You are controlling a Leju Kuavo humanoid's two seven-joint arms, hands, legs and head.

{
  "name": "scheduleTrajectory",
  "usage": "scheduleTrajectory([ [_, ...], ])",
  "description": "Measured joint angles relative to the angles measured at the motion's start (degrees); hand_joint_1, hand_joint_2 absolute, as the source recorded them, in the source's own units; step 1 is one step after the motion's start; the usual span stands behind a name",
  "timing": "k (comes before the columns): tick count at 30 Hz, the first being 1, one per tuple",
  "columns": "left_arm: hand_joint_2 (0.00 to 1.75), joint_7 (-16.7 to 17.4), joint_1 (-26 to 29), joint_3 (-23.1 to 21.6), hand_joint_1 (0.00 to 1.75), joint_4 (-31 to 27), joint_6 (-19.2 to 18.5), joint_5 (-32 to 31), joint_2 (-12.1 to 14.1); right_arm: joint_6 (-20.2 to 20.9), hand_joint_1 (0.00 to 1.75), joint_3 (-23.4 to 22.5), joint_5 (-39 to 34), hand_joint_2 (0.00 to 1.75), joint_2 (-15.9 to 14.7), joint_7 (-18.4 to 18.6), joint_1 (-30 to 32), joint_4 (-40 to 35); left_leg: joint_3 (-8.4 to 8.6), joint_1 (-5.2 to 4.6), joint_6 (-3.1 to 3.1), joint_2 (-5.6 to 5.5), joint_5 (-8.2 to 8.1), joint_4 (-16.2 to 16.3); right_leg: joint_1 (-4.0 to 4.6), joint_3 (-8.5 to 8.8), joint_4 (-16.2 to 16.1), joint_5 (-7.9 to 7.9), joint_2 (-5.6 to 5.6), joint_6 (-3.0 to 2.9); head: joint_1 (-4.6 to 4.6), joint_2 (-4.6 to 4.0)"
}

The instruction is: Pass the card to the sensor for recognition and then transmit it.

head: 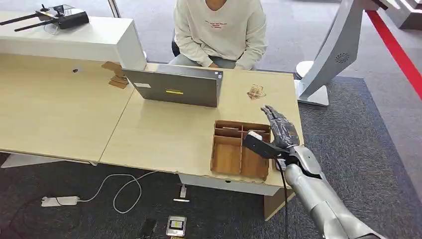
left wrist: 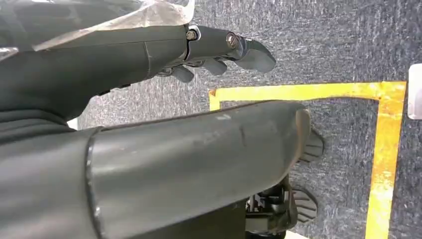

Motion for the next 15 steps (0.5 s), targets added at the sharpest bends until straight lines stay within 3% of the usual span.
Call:
scheduleTrajectory([
  [11, 0.0, 0.0, 0.0, 0.0, 0.0, 0.0, 0.17, -0.22, 0.0, 0.04, 0.0, -0.02, -0.07, 1.75, 0.37, -0.09, 0.09, -0.02, 0.0, 0.0, 0.0, 0.0, 0.0, 0.0, 0.01, 0.0, 0.0, 0.0, 0.0, 0.0, 0.02, 0.0],
  [12, 0.0, 0.0, 0.0, 0.0, 0.0, 0.0, 0.17, -0.22, 0.0, 0.07, 0.66, -0.02, -0.07, 1.75, 0.42, -0.09, 0.09, -0.02, 0.0, 0.0, 0.0, 0.0, 0.0, 0.0, 0.01, 0.0, 0.0, 0.0, 0.0, 0.0, 0.02, 0.0],
  [13, 0.0, 0.0, 0.0, 0.0, 0.0, 0.0, 0.17, -0.22, 0.0, 0.13, 1.75, -0.02, -0.07, 1.75, 0.46, -0.09, 0.1, -0.02, 0.0, 0.0, 0.0, 0.0, 0.0, 0.0, 0.0, 0.0, 0.0, 0.0, 0.0, 0.0, 0.02, 0.0],
  [15, 0.0, 0.0, 0.0, 0.0, 0.0, 0.0, 0.26, -0.17, 0.0, 0.26, 1.75, -0.02, -0.07, 1.75, 0.5, -0.09, 0.14, 0.0, 0.0, 0.0, 0.0, 0.0, 0.0, 0.0, 0.0, 0.0, 0.0, 0.0, 0.0, 0.0, 0.02, 0.0],
])
